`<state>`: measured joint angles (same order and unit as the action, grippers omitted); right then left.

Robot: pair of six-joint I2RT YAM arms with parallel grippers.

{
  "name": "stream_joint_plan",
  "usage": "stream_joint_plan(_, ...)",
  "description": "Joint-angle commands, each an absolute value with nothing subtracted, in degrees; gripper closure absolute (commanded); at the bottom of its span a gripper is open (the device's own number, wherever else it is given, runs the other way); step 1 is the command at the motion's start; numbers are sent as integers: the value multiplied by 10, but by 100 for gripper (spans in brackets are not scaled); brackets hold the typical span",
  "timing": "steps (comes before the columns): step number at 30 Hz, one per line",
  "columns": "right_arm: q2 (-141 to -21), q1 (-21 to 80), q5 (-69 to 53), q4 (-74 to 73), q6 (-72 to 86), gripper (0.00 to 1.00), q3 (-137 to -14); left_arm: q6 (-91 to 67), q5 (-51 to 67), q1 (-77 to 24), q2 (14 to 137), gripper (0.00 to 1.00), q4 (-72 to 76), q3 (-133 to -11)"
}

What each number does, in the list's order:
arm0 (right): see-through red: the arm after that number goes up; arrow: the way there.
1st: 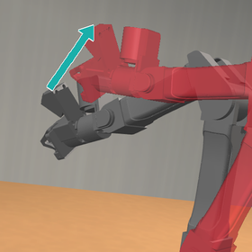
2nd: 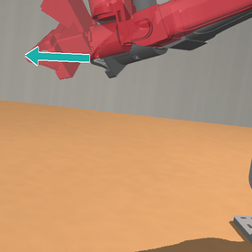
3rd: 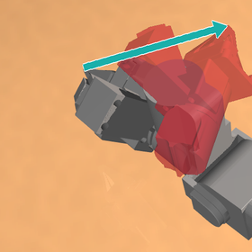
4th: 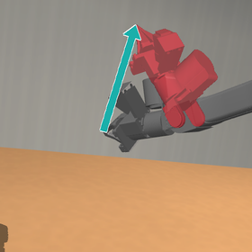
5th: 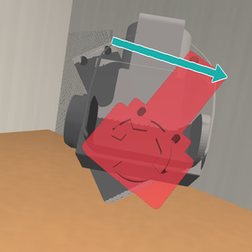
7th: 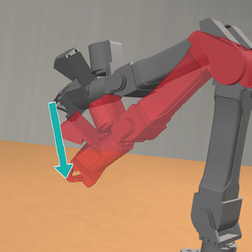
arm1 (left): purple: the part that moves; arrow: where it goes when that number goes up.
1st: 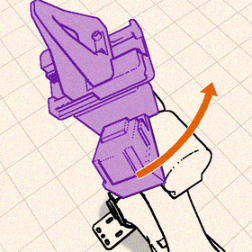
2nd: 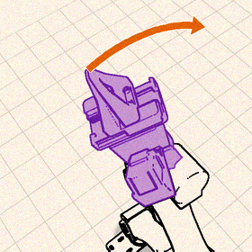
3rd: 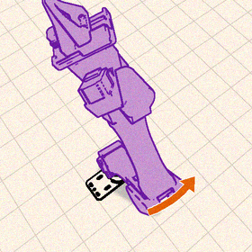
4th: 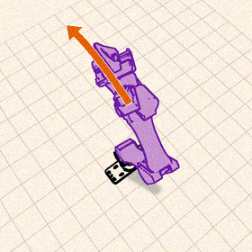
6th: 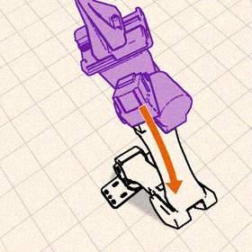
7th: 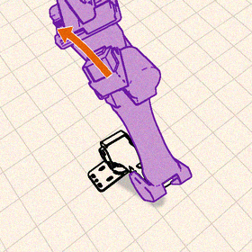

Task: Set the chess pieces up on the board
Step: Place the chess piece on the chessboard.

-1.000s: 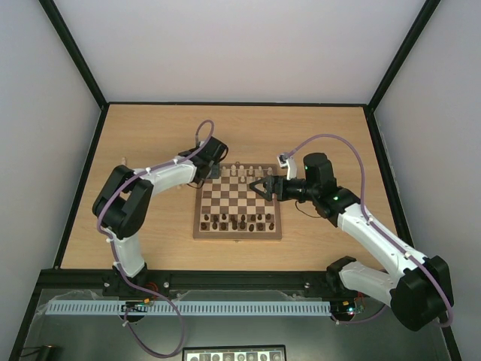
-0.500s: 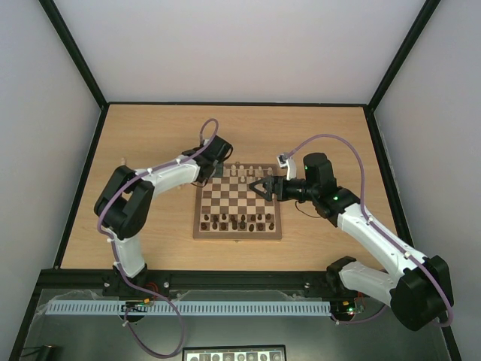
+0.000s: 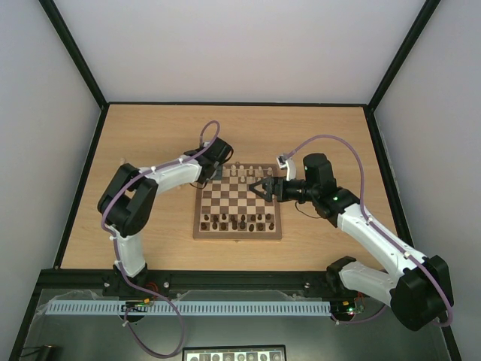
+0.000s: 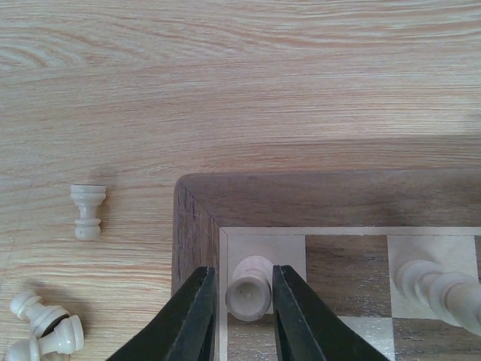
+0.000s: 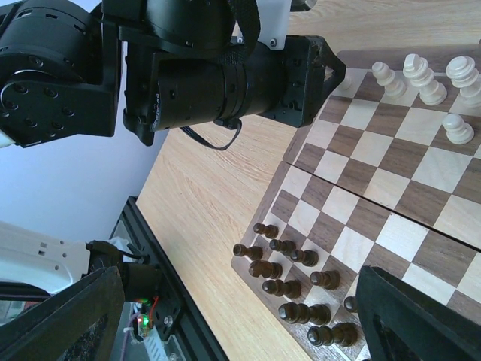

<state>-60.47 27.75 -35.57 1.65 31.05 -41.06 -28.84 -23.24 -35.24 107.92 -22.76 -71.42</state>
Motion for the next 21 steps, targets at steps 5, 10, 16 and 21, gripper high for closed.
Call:
stream_joint_plan(5,-600,274,-372,27,309,15,-403,-290,-245,-356,1085,74,-247,-734)
stream_joint_plan(10,-602,274,-372,28,310,15,-403,-287,-241,-363,1075,69,-247,-739)
stream_joint_plan(16,-602,274,-376,30,311,14,-404,-288,-233,-365,1026,62,-255,-744)
stream_joint_plan(21,-605,274,-378,29,312,14,-407,-299,-277,-346,960,41,-293,-754)
